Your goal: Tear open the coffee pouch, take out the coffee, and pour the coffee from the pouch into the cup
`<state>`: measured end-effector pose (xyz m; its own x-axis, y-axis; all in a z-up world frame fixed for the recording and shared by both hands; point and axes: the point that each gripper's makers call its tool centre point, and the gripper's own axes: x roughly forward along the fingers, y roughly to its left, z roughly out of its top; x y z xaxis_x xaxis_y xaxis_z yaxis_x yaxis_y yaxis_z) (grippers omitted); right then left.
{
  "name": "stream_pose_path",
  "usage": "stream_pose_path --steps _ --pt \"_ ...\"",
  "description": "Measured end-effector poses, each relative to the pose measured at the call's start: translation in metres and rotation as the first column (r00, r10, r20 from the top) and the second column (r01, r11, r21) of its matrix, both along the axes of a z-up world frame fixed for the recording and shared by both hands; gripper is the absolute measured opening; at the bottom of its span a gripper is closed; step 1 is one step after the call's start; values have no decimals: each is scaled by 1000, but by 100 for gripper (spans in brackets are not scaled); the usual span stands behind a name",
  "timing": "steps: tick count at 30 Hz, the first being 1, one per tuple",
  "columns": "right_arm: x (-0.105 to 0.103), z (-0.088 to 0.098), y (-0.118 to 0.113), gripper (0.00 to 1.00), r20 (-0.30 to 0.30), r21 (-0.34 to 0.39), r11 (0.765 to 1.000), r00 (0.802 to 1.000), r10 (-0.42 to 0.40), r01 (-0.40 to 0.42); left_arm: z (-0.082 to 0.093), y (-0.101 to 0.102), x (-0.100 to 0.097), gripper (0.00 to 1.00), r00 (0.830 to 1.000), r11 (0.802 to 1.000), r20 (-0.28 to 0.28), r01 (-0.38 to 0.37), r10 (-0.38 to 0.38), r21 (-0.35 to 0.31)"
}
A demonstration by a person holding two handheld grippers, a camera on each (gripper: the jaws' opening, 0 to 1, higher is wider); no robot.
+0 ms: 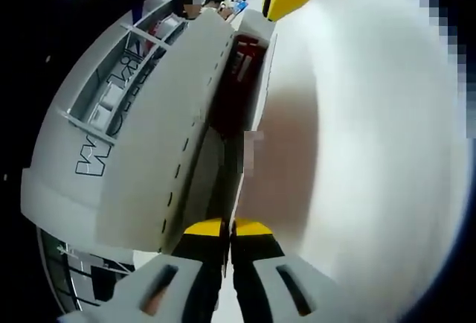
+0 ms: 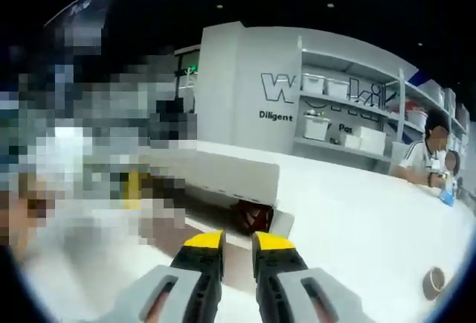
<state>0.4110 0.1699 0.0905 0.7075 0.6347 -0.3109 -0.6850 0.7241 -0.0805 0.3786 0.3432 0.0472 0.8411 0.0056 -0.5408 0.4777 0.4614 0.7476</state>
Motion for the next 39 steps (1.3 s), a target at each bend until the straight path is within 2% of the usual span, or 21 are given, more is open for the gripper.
stream_pose_path --steps 9,14,18,28,33,35,39 --pt "13 -21 2 17 -36 -67 998 999 -18 15 -3 0 0 5 1000 1000 -6 4 -4 5" --pt "21 -17 3 17 -70 -16 999 997 -34 33 -3 -1 0 5 1000 1000 -7 4 -4 8" --pt "23 -21 10 18 -89 -1 999 995 -44 44 -4 0 0 5 1000 1000 -9 4 -4 10" --pt "34 -31 21 24 -67 -21 992 990 -128 127 -4 -2 0 5 1000 1000 -9 13 -12 17" --pt "41 -36 26 26 -101 23 985 981 -166 169 -5 -2 0 5 1000 1000 -14 16 -16 22" --pt "43 -38 34 27 -116 39 988 982 -147 153 -5 -2 0 5 1000 1000 -14 18 -17 15" --pt "46 -39 41 25 -97 36 991 987 -127 131 -6 -1 0 5 1000 1000 -14 17 -17 16"
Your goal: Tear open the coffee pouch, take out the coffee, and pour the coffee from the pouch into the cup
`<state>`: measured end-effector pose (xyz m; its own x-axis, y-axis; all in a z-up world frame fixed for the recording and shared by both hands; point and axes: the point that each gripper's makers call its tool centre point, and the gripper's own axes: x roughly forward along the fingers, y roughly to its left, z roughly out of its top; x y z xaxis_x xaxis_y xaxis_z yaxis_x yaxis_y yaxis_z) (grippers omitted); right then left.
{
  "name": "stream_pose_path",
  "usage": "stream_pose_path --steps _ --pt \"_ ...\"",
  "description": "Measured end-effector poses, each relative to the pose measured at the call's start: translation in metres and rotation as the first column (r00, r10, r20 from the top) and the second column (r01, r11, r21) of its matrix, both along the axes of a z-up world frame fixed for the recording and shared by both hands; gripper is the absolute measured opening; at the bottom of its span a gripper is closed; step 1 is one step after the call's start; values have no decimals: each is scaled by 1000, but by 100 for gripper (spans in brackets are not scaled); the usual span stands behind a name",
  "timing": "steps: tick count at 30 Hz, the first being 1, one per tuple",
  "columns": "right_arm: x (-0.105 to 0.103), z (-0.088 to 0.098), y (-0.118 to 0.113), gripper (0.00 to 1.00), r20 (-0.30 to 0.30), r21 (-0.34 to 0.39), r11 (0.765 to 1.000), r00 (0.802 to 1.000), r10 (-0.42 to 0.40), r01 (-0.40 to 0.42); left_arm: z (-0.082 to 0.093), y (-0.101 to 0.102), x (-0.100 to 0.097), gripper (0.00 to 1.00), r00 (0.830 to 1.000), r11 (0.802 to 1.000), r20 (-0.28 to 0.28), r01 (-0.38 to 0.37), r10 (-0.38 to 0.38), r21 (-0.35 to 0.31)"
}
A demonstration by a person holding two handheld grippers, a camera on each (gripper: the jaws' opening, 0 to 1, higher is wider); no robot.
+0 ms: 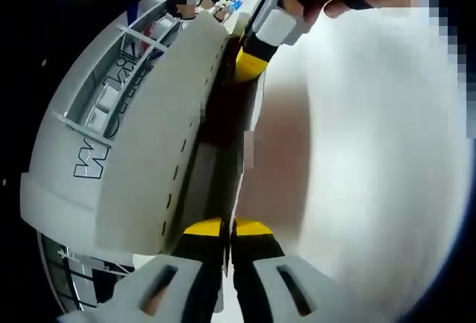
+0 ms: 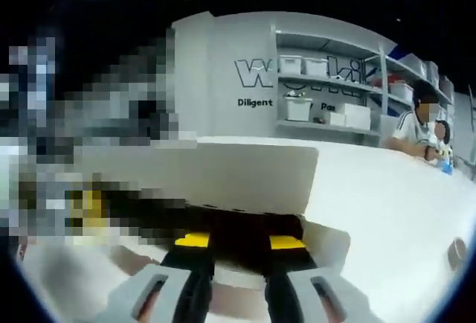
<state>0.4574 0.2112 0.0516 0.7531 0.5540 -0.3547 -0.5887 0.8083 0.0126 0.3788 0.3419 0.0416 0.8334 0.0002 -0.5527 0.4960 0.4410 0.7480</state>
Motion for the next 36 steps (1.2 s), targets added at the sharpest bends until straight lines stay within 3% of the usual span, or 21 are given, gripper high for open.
stream_pose_path --steps 7,10,16,25,28,29,31,36 --pt "0 7 8 19 50 -5 999 998 34 -34 2 3 1 5 1000 1000 5 0 0 -13" --pt "-2 8 -4 26 102 -107 994 995 6 5 1 5 1 5 1000 1000 4 -3 3 -20" --pt "0 16 -2 31 103 -56 998 994 -31 37 0 4 2 5 1000 1000 4 -4 4 -17" --pt "11 10 10 46 104 -34 997 992 -65 69 -6 3 18 5 1000 1000 -6 9 -9 2" --pt "8 5 24 43 66 33 999 998 0 -2 -4 1 11 5 1000 1000 -4 10 -10 -5" --pt "4 1 28 37 38 44 998 999 35 -36 -3 2 11 5 1000 1000 -2 9 -9 -7" --pt "-1 1 24 32 45 28 998 998 47 -49 -6 6 13 5 1000 1000 -5 2 -2 -7" --pt "-12 8 3 34 61 51 998 997 44 -48 -6 8 12 6 1000 1000 4 -2 2 -30"
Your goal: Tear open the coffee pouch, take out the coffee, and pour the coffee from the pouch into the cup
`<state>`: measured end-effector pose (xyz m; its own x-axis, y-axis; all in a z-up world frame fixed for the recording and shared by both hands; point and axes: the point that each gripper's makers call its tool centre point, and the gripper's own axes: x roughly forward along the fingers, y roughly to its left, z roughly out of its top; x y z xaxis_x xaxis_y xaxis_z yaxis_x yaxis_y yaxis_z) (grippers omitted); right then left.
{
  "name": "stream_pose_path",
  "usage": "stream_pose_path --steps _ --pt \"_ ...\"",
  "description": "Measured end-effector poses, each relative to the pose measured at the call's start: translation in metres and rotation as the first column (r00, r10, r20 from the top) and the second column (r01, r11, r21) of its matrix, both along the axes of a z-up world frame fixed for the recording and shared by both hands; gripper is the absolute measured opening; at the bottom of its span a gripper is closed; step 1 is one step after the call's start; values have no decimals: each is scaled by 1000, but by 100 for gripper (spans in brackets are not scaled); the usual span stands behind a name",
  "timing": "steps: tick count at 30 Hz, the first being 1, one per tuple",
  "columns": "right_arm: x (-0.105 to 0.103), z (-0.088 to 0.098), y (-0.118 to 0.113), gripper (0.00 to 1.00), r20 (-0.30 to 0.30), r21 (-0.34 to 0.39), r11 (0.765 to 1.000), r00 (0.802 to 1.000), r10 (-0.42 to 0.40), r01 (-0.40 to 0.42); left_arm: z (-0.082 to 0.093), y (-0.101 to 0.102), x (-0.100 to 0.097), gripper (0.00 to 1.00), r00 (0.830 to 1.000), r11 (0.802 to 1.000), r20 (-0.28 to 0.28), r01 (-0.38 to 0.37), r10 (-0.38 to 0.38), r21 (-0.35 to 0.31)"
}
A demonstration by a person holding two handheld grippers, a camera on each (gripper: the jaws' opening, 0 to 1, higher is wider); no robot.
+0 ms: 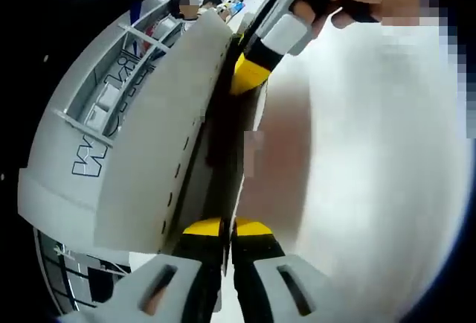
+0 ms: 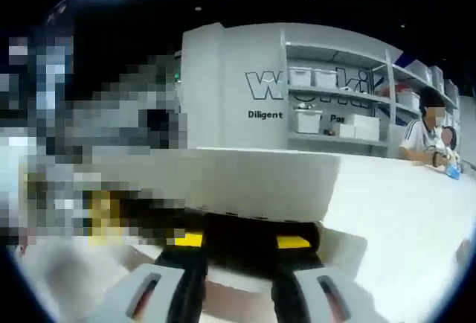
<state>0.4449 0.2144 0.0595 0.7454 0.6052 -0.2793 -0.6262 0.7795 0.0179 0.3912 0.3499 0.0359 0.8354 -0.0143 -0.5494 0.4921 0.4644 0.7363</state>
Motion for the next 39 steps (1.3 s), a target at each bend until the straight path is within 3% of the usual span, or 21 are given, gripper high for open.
stream_pose_path --steps 6,11,18,22,27,31,35,39 --pt "-20 9 -25 34 -4 31 999 1000 -14 15 -2 1 -4 6 1000 1000 -2 -3 3 -6" --pt "-9 10 -34 34 14 -11 999 999 -33 33 -1 -1 -10 6 1000 1000 -2 -5 5 -4" --pt "3 4 -28 35 22 -59 998 999 -26 27 0 -5 -14 6 1000 1000 -5 -2 2 -6" --pt "1 -6 -21 36 24 -136 991 1000 15 -12 0 -5 -15 6 1000 1000 -7 -2 2 1" --pt "-6 -9 -12 36 -72 -88 991 993 96 -103 -2 -5 -13 6 1000 1000 -14 -2 2 -7" --pt "4 -5 -14 36 -84 -116 985 989 120 -130 0 -6 -14 6 1000 1000 -11 -2 2 -3" --pt "4 -2 -13 36 -101 -115 987 990 102 -114 1 -8 -14 6 1000 1000 -9 2 -2 4" --pt "4 -4 -10 44 -109 -120 992 993 35 -48 -1 -11 -13 6 1000 1000 -12 7 -7 18"
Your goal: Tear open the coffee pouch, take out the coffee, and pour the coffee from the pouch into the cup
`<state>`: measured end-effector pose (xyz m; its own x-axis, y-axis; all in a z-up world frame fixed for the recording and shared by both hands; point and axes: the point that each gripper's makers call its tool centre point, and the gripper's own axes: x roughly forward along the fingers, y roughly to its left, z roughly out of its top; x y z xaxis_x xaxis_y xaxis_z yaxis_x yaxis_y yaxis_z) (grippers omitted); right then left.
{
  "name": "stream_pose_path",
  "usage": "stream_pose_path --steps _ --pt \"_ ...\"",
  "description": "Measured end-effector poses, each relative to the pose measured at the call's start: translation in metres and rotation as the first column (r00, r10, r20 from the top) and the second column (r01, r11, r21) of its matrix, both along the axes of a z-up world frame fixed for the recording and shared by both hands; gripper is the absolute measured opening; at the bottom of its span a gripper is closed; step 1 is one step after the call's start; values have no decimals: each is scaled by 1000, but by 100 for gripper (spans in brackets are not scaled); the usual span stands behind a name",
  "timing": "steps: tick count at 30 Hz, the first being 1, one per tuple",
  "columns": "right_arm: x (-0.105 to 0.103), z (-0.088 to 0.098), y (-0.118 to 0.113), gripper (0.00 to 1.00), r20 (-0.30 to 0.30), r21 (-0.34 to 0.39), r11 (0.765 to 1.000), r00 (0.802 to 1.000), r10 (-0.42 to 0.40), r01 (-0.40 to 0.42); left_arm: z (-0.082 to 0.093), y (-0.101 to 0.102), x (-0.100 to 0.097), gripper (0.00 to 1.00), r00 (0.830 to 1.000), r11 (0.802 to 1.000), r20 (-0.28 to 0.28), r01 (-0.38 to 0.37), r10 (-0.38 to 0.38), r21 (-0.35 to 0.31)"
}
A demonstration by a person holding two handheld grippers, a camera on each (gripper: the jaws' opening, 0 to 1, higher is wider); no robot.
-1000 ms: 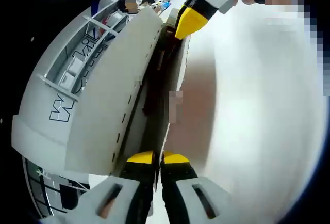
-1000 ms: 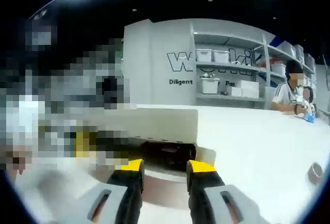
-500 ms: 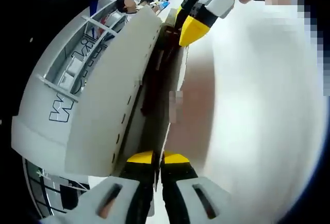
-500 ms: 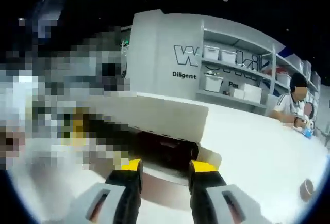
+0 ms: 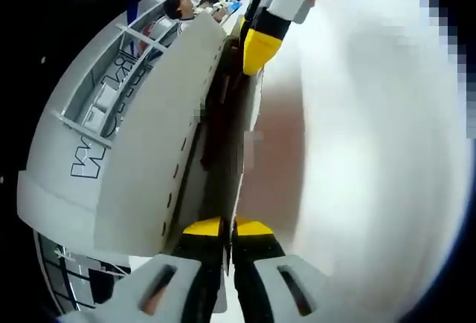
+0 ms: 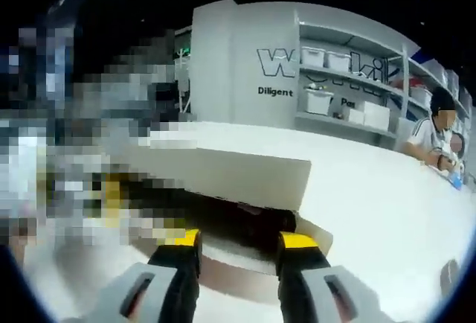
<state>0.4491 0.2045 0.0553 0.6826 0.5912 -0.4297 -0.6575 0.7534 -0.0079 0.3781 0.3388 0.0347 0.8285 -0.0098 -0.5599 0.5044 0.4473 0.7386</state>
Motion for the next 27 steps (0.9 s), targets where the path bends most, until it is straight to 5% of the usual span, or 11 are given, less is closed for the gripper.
stream_pose_path --steps 5,7,10,15,19,27 --pt "3 -4 10 48 4 2 1000 1000 -18 18 0 3 4 6 1000 1000 5 3 -3 -8" --pt "6 -11 20 38 -88 86 996 996 5 3 0 5 3 5 1000 1000 7 3 -3 -6" --pt "20 -13 20 39 -80 101 995 997 -3 12 1 6 2 6 1000 1000 8 7 -6 -21" --pt "-12 -10 48 42 -145 152 974 971 190 -168 -2 7 2 6 1000 1000 1 1 -1 -23" --pt "-23 2 31 42 -55 39 983 982 181 -179 0 7 2 6 1000 1000 7 -1 1 -31" --pt "-30 -1 6 54 -100 102 992 992 81 -70 -1 7 2 6 1000 999 4 -1 2 -33"
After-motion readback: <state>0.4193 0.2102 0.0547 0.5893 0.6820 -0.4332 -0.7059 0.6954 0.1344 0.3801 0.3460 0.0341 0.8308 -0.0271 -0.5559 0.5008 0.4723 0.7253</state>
